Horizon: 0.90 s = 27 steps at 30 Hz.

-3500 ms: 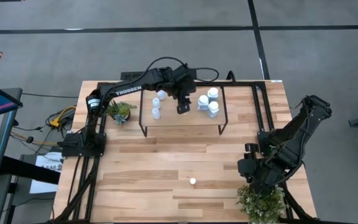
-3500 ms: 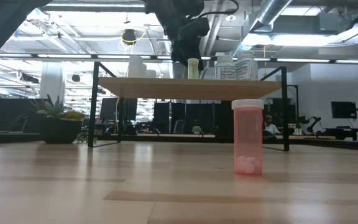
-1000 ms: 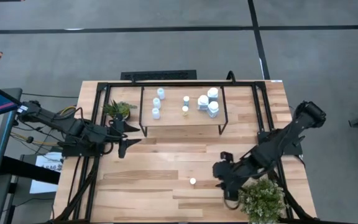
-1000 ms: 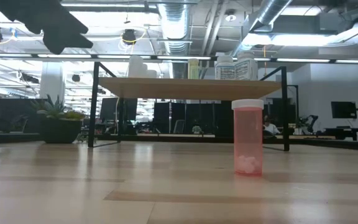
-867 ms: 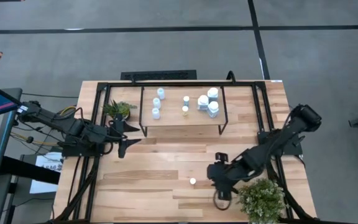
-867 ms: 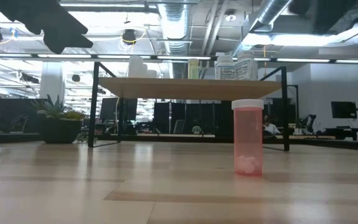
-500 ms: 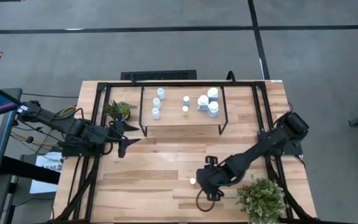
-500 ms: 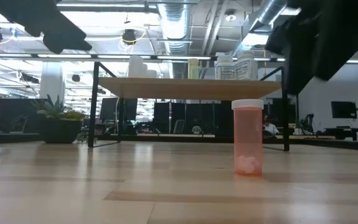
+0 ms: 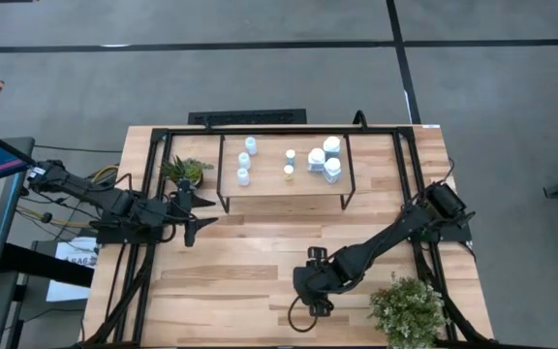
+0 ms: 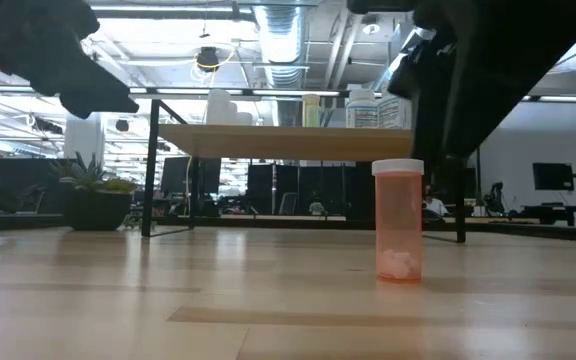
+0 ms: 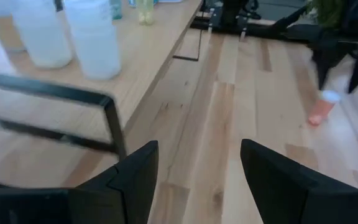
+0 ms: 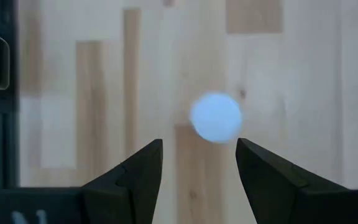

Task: Pick and place medicine bottles onto shelf by color
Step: Put the pink pill bottle on the shelf

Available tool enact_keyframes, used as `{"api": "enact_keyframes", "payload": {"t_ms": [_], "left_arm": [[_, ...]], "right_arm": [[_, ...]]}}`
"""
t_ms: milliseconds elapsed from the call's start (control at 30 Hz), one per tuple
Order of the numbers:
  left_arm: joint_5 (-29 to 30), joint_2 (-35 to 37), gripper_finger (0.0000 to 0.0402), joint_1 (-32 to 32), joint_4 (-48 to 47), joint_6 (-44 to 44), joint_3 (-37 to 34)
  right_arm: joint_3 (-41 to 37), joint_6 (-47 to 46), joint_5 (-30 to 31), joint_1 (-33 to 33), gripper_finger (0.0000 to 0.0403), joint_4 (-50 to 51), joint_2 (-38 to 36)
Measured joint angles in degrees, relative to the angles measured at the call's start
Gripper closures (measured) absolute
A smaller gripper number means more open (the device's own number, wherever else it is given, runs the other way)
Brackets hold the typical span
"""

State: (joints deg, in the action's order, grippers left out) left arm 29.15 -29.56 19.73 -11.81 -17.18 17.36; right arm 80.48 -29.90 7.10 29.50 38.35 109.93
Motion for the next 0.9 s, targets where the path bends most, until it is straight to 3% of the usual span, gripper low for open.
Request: {"api": "enact_keyframes", "payload": {"t_ms": [133, 400, 667, 900], "left_arm": [[0.6, 3.2, 0.0187, -1.1, 2.7, 1.2, -3.4], [-3.9, 10.7, 0.0187, -5.3, 14.0, 2.1, -13.7], [-8.9, 16.6, 0.0187, -9.8, 15.5, 5.6, -16.6], [-12.8, 17.3, 0.0187, -14.7, 15.7, 7.5, -16.7]], "right_arm": [[0.0, 0.0, 0.5, -0.4, 0.0178, 0.1, -0.3], [0.0, 0.0, 0.4, -2.0, 0.0178, 0.3, -0.3], [0.0, 0.4, 0.1, -2.7, 0.0178, 0.4, -0.3], [0.0, 0.6, -2.4, -2.1, 0.0178, 0.4, -0.3]]}}
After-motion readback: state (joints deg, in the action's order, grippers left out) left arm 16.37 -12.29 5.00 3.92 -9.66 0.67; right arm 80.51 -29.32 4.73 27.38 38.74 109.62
